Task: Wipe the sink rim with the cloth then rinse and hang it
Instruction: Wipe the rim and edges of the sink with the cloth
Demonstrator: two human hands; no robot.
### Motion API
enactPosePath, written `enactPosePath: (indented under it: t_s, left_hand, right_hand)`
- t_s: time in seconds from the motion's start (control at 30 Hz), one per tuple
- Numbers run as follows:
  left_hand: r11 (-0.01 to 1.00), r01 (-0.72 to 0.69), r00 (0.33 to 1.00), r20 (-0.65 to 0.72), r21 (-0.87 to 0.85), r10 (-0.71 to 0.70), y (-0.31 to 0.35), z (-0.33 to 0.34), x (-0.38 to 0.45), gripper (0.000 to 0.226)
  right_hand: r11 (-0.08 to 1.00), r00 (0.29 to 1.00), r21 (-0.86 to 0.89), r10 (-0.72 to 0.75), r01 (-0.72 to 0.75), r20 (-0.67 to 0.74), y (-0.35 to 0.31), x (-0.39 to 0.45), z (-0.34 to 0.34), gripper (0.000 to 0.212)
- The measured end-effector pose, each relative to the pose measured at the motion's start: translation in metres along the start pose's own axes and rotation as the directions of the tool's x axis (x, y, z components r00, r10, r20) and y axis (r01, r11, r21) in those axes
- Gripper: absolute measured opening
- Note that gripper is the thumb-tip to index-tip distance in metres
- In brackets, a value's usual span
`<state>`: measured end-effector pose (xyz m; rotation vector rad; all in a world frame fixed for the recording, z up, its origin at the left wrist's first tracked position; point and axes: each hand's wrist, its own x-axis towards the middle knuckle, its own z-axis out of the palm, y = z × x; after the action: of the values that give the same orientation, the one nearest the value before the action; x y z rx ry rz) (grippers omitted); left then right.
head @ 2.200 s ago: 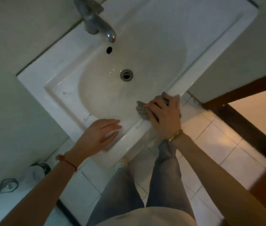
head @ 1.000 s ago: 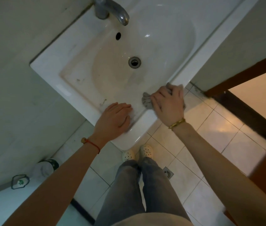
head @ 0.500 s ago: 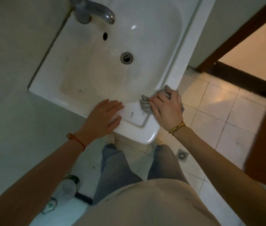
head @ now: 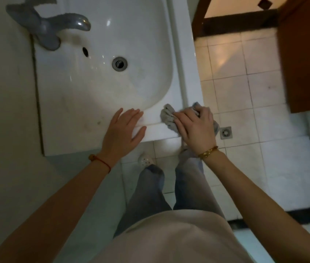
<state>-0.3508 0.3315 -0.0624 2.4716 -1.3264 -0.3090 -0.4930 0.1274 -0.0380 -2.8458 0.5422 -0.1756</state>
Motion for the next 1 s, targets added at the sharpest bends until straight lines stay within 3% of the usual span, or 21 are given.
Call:
enactPosePath:
  t_s: [0.1, 0.23, 0.33, 0.4, 0.57, 0.67, 0.8, 0.87, 1.0]
  left_hand:
    - [1.000, -0.004, 1.000, 0.002, -0.013, 0.004, -0.001, 0.000, 0.001, 0.049]
    - [1.000, 0.004, 1.000, 0.014, -0.024, -0.003, 0.000, -0.002, 0.001, 0.049]
    - [1.000, 0.010, 1.000, 0.029, -0.026, -0.010, 0.001, -0.004, 0.000, 0.051]
    - [1.000, 0.014, 1.000, 0.015, -0.024, -0.014, -0.001, -0.006, -0.002, 0.049]
    - [0.997, 0.076, 0.997, -0.018, 0.016, -0.075, -0.019, -0.012, -0.013, 0.047]
    - [0.995, 0.097, 0.995, -0.007, 0.016, -0.097, -0.026, -0.013, -0.018, 0.048]
    - [0.996, 0.090, 0.996, -0.013, 0.019, -0.089, -0.027, -0.010, -0.017, 0.047]
    - [0.995, 0.100, 0.995, -0.021, 0.013, -0.099, -0.027, -0.010, -0.017, 0.048]
    - [0.995, 0.101, 0.995, -0.025, 0.001, -0.101, -0.026, -0.011, -0.018, 0.048]
  right_hand:
    - [0.998, 0.999, -0.046, -0.032, 0.032, 0.000, 0.013, 0.000, -0.004, 0.031]
    - [0.980, 0.979, 0.014, 0.201, -0.200, -0.047, -0.033, -0.001, 0.006, 0.028]
    - [0.996, 0.995, 0.018, 0.088, -0.089, 0.052, -0.069, 0.002, 0.019, 0.030]
    - [1.000, 0.999, 0.004, -0.004, 0.003, 0.048, -0.059, 0.004, 0.017, 0.030]
    - [0.995, 0.998, -0.083, 0.058, -0.059, -0.022, 0.005, -0.005, 0.001, 0.024]
    - [0.987, 0.988, -0.048, 0.151, -0.152, -0.024, -0.034, 0.002, 0.014, 0.022]
    - [0.997, 0.996, 0.035, -0.078, 0.076, 0.053, -0.096, 0.008, 0.034, 0.028]
    - [0.991, 0.989, 0.025, -0.131, 0.130, 0.065, -0.073, 0.008, 0.027, 0.032]
    - [0.995, 0.997, -0.070, 0.073, -0.072, 0.021, -0.002, -0.002, 0.004, 0.029]
